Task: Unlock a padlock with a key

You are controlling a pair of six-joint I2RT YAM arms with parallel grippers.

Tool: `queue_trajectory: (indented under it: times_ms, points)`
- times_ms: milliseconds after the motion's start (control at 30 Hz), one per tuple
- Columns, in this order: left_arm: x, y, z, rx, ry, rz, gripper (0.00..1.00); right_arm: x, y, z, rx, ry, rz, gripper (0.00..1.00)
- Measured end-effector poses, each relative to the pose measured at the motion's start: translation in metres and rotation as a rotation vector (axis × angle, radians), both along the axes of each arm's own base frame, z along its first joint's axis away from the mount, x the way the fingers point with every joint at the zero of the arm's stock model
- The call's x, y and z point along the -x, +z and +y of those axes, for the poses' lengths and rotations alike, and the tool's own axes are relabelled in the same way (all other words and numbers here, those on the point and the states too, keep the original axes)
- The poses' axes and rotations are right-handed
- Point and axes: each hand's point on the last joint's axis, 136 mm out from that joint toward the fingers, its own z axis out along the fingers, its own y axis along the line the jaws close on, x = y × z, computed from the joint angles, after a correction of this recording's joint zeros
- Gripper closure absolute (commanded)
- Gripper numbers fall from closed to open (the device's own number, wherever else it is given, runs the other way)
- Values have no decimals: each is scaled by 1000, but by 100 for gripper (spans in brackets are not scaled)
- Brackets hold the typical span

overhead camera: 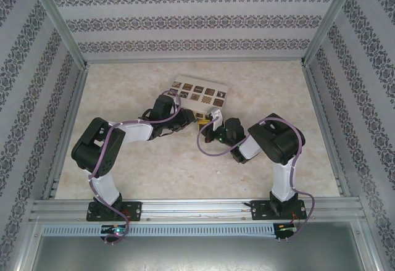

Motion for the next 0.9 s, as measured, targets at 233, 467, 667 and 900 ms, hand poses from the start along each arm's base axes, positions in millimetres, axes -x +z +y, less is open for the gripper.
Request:
queue_trajectory:
  times_ms: [233, 467, 667, 900]
  points:
    - [18, -9, -10, 7, -51, 27, 60, 8, -12, -8, -18, -39, 69, 100]
    - [42, -1, -12, 28, -89, 13, 51, 11, -19, -11, -51, -76, 129, 100]
    - [55, 36, 25, 20, -5, -123, 45, 15, -17, -9, -89, -83, 199, 100]
    - [69, 49, 64, 7, 122, -248, 44, 20, -11, -2, -182, -93, 375, 100]
